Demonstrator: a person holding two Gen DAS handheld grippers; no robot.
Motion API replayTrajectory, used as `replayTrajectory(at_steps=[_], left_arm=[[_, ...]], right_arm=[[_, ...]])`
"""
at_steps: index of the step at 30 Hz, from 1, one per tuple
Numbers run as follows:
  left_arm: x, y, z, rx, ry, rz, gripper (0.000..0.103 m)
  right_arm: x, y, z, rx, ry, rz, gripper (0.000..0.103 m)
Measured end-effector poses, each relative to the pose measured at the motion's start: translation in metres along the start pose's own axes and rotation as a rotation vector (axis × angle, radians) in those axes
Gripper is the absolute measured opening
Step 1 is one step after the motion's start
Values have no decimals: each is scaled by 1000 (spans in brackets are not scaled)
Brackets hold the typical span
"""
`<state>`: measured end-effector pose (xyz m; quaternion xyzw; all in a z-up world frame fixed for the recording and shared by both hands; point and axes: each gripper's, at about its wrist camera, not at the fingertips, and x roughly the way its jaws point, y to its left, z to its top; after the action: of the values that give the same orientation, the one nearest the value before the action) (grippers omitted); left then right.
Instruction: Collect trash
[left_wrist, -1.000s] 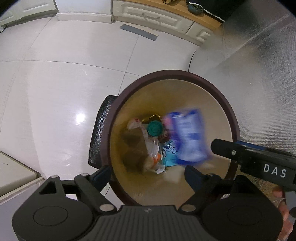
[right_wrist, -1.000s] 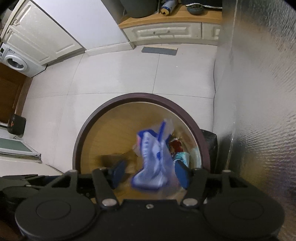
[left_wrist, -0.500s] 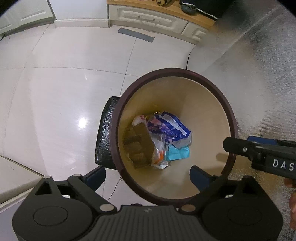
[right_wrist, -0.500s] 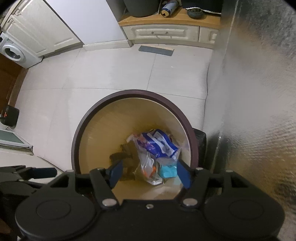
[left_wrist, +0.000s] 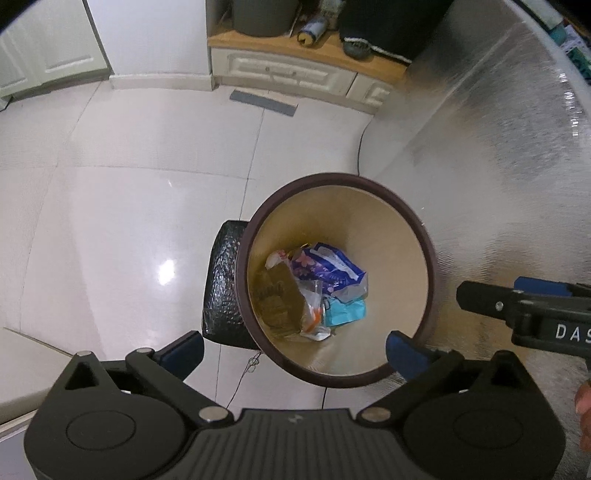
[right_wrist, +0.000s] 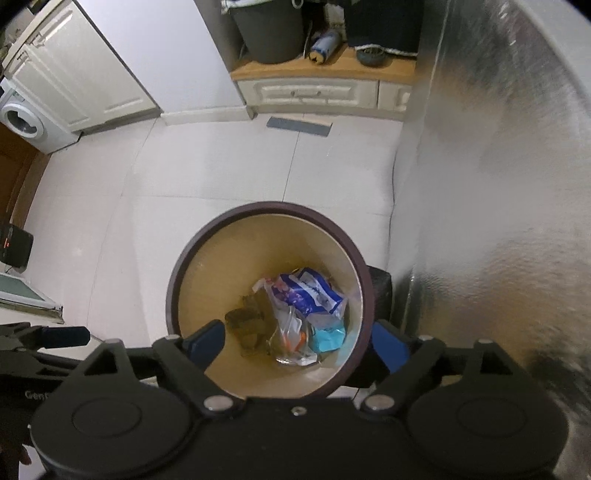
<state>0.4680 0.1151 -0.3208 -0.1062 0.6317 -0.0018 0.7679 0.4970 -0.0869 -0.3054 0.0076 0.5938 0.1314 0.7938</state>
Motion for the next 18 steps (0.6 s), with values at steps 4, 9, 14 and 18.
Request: replayTrajectory(at_steps=[4, 9, 14, 18], left_arm=[[-26, -1, -8, 6, -31, -9, 103], [-59, 0, -19, 14, -76, -14, 103], [-96, 2, -30, 28, -133, 2, 103], [-126, 2, -39, 43, -182, -5, 103]], right_arm=[[-28, 5, -5, -9, -40, -3, 97], [-65, 11, -15, -18, -90, -4, 103], [-99, 19, -27, -21, -134, -20, 103], [-128, 24, -38, -23, -179, -24, 103]])
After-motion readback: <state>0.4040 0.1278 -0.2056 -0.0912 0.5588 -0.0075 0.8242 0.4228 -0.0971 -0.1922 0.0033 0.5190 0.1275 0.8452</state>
